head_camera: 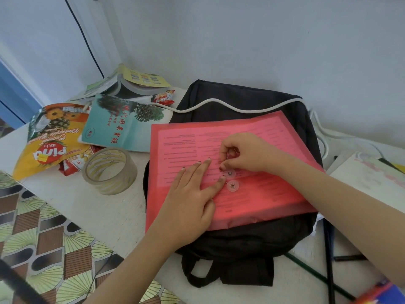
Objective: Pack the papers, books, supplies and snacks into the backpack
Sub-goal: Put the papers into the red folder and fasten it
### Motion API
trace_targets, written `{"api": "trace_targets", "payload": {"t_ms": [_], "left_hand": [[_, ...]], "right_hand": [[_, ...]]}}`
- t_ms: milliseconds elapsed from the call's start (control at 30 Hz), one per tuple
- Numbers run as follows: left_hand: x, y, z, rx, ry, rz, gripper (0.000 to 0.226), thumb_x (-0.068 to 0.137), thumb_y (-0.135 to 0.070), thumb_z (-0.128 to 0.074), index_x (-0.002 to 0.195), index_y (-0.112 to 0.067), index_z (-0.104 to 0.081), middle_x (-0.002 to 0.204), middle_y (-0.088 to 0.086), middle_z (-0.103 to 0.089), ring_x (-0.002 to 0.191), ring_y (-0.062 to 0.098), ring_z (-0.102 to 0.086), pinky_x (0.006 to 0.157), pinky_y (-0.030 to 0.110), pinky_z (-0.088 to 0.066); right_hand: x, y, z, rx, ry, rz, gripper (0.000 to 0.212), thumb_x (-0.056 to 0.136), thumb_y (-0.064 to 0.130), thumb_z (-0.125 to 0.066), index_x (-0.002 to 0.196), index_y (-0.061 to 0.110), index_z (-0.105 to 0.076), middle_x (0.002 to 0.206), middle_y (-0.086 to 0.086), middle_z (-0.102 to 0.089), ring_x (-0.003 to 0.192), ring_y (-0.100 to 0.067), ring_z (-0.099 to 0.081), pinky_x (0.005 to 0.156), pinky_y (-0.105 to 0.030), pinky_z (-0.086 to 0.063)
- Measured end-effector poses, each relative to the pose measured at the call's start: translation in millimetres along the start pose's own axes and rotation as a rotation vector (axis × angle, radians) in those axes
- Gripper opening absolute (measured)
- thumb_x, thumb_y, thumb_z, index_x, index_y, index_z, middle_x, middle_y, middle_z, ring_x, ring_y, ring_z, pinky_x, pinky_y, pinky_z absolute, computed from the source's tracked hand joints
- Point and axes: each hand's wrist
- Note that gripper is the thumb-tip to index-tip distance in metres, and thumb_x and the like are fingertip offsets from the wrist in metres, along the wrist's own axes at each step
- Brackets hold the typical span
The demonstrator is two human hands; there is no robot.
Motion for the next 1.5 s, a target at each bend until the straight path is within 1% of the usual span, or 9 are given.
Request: {"api": "trace_targets", "payload": {"t_ms": [133,300,500,733,867,1167,1300,1433,1500], "left_hand": [[1.9,-0.1,-0.1,0.000,0.030,0.013,0.055,0.082,-0.035,-0.028,0.132,-0.034,-0.050,0.150,0.011,-0.031,0.137,0.028,-0.026,0.112,0.041,-0.012],[4.4,-2.3,4.0,-0.048,0.058,0.053,0.065,0.078,-0.041,-0.014,0.138,-0.040,-0.038,0.155,0.007,-0.015,0.141,0.022,-0.004,0.111,0.030,0.007],[7.1,-7.1,6.9,-0.045,0.122,0.083,0.064,0.079,-0.034,-0.023,0.142,-0.040,-0.029,0.157,0.004,-0.001,0.139,0.015,0.010,0.111,0.031,0.011],[5.6,-2.8,2.4,-0.028,0.126,0.041,0.073,0.073,-0.044,-0.005,0.142,-0.040,-0.029,0.157,0.006,-0.004,0.142,0.020,0.005,0.117,0.037,0.002],[5.6,-1.1,1.8,-0.049,0.105,0.017,0.070,0.076,-0.043,-0.008,0.141,-0.038,-0.033,0.157,0.005,-0.008,0.142,0.021,-0.001,0.117,0.036,0.001],[6.6,0.4,-1.3,-0.088,0.062,0.023,0.066,0.077,-0.042,-0.015,0.138,-0.037,-0.039,0.154,0.005,-0.020,0.140,0.021,-0.013,0.114,0.034,-0.005],[5.8,0.1,-0.6,-0.097,0.060,0.029,0.067,0.076,-0.043,-0.014,0.139,-0.036,-0.037,0.154,0.004,-0.019,0.140,0.019,-0.012,0.113,0.031,-0.001],[5.8,-0.2,-1.7,-0.099,0.045,0.025,0.067,0.076,-0.043,-0.015,0.139,-0.036,-0.038,0.154,0.004,-0.021,0.139,0.019,-0.014,0.112,0.030,-0.003],[5.2,0.4,-2.8,-0.100,0.036,0.020,0.067,0.076,-0.042,-0.015,0.138,-0.035,-0.039,0.153,0.004,-0.022,0.138,0.019,-0.015,0.112,0.030,-0.004]], "right_hand": [[0.4,-0.8,0.5,0.013,0.007,-0.024,0.011,0.073,0.017,-0.077,0.079,0.017,-0.067,0.064,0.013,-0.049,0.059,-0.001,-0.044,0.057,-0.016,-0.036],[-1.8,-5.1,4.3,0.054,0.009,-0.064,0.012,0.073,0.009,-0.076,0.076,0.017,-0.067,0.063,0.012,-0.052,0.057,0.000,-0.047,0.055,-0.010,-0.037],[-7.6,-2.8,5.5,-0.003,-0.007,-0.098,0.013,0.075,0.010,-0.073,0.072,0.020,-0.064,0.062,0.013,-0.052,0.058,0.000,-0.048,0.052,-0.008,-0.035],[-25.4,-3.1,6.4,-0.083,-0.033,-0.109,0.004,0.078,0.015,-0.070,0.077,0.018,-0.069,0.068,0.014,-0.054,0.063,0.000,-0.049,0.057,-0.014,-0.035],[-44.6,2.5,10.8,-0.166,-0.064,-0.064,0.005,0.082,0.017,-0.065,0.083,0.018,-0.070,0.072,0.014,-0.050,0.073,-0.007,-0.048,0.068,-0.024,-0.040],[-78.8,28.0,-1.5,-0.289,-0.070,-0.017,0.018,0.091,0.023,-0.049,0.095,0.015,-0.064,0.091,0.003,-0.054,0.085,-0.015,-0.054,0.076,-0.031,-0.046],[-90.6,38.2,-9.2,-0.336,-0.075,-0.026,0.021,0.096,0.025,-0.040,0.100,0.018,-0.059,0.097,0.003,-0.052,0.088,-0.016,-0.055,0.075,-0.029,-0.046],[-95.9,42.7,-15.9,-0.302,-0.078,-0.053,0.017,0.093,0.028,-0.043,0.098,0.021,-0.058,0.089,0.008,-0.046,0.091,-0.014,-0.055,0.073,-0.025,-0.040],[-96.4,43.0,-19.2,-0.276,-0.079,-0.064,0.019,0.092,0.028,-0.044,0.102,0.022,-0.060,0.094,0.007,-0.052,0.094,-0.014,-0.055,0.077,-0.027,-0.042]]}}
Point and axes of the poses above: each hand's wrist, its own x-axis towards the middle knuckle, its own z-axis out of the back of the hand, y = z × x
